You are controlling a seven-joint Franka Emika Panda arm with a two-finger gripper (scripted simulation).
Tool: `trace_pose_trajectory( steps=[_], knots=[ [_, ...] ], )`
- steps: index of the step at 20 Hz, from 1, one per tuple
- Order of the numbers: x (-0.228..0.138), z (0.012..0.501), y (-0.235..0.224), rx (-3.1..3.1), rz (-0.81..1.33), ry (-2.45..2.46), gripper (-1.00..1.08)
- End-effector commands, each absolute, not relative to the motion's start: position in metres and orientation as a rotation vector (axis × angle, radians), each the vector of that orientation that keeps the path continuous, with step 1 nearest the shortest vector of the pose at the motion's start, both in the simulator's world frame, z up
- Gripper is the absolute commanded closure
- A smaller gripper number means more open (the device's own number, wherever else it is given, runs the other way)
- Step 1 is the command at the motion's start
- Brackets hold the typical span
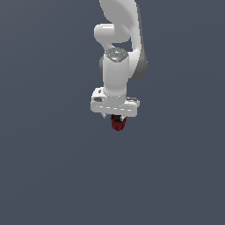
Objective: Pick up the object and move it to a goal position.
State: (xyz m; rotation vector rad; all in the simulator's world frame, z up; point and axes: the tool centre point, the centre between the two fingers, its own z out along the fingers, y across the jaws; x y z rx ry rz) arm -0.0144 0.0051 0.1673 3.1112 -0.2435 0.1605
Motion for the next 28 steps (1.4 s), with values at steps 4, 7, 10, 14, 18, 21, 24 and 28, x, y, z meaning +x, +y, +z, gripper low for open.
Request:
trace_pose_trajectory(
  steps=[4,7,10,14,18,21,24,28],
  knots=[
    [-0.027,0.160,0.003,3.072,0.232,-0.380,-0.60],
    [-0.034,0.156,0.002,3.049,0.267,-0.447,-0.60],
    [-0.040,0.152,0.002,3.027,0.298,-0.509,-0.60],
    [-0.047,0.147,0.002,2.997,0.337,-0.583,-0.60],
    [-0.053,0.142,0.002,2.968,0.371,-0.650,-0.60],
    [-0.057,0.139,0.002,2.946,0.394,-0.696,-0.60],
    [-0.061,0.136,0.002,2.924,0.416,-0.739,-0.60],
    [-0.066,0.132,0.003,2.896,0.444,-0.794,-0.60]
  ],
)
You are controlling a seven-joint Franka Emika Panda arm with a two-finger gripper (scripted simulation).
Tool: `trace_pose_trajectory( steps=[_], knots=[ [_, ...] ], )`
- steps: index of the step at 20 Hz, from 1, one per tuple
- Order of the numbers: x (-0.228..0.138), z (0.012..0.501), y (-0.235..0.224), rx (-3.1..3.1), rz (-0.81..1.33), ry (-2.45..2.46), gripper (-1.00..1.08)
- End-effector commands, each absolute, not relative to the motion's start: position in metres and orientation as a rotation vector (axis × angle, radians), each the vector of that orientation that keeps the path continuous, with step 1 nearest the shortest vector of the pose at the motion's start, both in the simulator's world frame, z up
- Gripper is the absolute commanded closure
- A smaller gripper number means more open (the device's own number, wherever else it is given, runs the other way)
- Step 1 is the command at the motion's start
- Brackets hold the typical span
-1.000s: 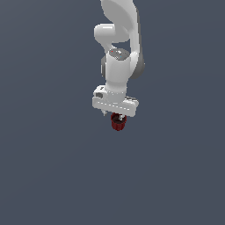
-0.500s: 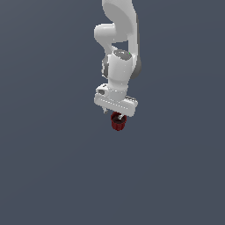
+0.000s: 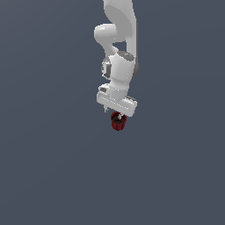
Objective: Pick up the object and move it to a goal position.
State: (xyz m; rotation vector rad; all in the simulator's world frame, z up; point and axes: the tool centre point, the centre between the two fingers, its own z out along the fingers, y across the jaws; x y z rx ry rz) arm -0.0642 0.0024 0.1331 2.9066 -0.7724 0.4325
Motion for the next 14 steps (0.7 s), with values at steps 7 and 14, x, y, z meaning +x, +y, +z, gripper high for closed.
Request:
trace_pose_trajectory(
  steps=[7,14],
  knots=[
    [-0.074,0.124,0.003,2.845,0.489,-0.882,-0.60],
    [-0.081,0.117,0.004,2.792,0.531,-0.966,-0.60]
  ],
)
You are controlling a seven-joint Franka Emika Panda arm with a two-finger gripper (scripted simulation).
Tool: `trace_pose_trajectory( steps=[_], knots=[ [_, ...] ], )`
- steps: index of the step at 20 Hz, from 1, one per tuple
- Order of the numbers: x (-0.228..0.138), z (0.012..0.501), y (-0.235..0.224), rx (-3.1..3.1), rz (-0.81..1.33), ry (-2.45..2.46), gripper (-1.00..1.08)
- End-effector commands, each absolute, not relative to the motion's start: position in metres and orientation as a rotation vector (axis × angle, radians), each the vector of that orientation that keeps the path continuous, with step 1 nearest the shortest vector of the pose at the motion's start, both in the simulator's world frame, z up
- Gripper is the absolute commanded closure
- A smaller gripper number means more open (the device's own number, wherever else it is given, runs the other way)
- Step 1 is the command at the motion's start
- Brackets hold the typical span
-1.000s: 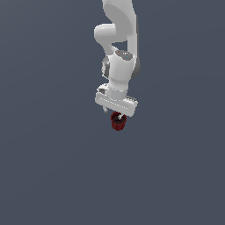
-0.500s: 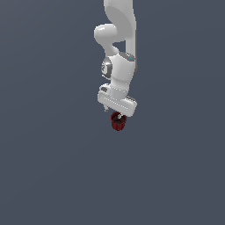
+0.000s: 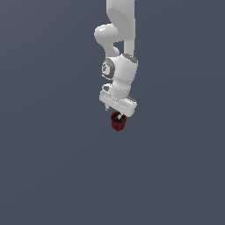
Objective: Pick up the object and move it to a goal position.
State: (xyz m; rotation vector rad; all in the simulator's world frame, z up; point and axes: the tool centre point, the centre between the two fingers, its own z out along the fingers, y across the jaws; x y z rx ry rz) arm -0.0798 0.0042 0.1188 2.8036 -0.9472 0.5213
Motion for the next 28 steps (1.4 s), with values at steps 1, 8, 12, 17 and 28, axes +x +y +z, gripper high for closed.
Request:
trace_pose_trajectory(
  steps=[1,8,12,17,28],
  knots=[
    [-0.082,0.116,0.005,2.784,0.537,-0.978,-0.60],
    [-0.089,0.109,0.006,2.726,0.579,-1.060,-0.60],
    [-0.093,0.104,0.007,2.690,0.604,-1.108,-0.60],
    [-0.098,0.098,0.008,2.640,0.637,-1.170,-0.60],
    [-0.109,0.084,0.012,2.520,0.705,-1.307,-0.60]
  ],
)
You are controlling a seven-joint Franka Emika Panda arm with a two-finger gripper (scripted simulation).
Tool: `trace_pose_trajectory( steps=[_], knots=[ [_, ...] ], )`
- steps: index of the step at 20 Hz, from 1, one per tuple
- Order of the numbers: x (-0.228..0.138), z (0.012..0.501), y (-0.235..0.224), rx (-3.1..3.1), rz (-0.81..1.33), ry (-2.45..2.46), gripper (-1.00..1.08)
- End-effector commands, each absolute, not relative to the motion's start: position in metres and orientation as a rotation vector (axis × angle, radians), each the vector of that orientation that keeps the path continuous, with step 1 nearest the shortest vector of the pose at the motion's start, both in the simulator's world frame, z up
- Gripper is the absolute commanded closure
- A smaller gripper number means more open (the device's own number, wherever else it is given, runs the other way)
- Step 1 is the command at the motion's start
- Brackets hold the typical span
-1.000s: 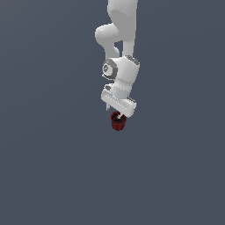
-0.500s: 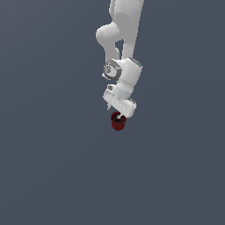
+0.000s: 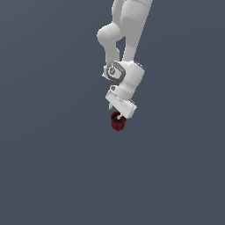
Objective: Pick up the object and move it to a goal position.
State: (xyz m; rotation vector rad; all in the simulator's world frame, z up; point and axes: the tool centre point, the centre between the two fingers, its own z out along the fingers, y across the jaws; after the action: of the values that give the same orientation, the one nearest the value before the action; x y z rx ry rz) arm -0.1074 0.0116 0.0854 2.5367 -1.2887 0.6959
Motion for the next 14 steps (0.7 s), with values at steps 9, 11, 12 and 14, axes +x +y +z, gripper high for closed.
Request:
trace_pose_trajectory(
  steps=[9,11,12,14],
  knots=[
    [-0.1135,0.0751,0.0142,2.459,0.733,-1.371,-0.60],
    [-0.1140,0.0741,0.0145,2.453,0.735,-1.377,-0.60],
    [-0.1141,0.0737,0.0147,2.451,0.735,-1.379,-0.60],
    [-0.1143,0.0734,0.0149,2.450,0.734,-1.380,-0.60]
  ],
)
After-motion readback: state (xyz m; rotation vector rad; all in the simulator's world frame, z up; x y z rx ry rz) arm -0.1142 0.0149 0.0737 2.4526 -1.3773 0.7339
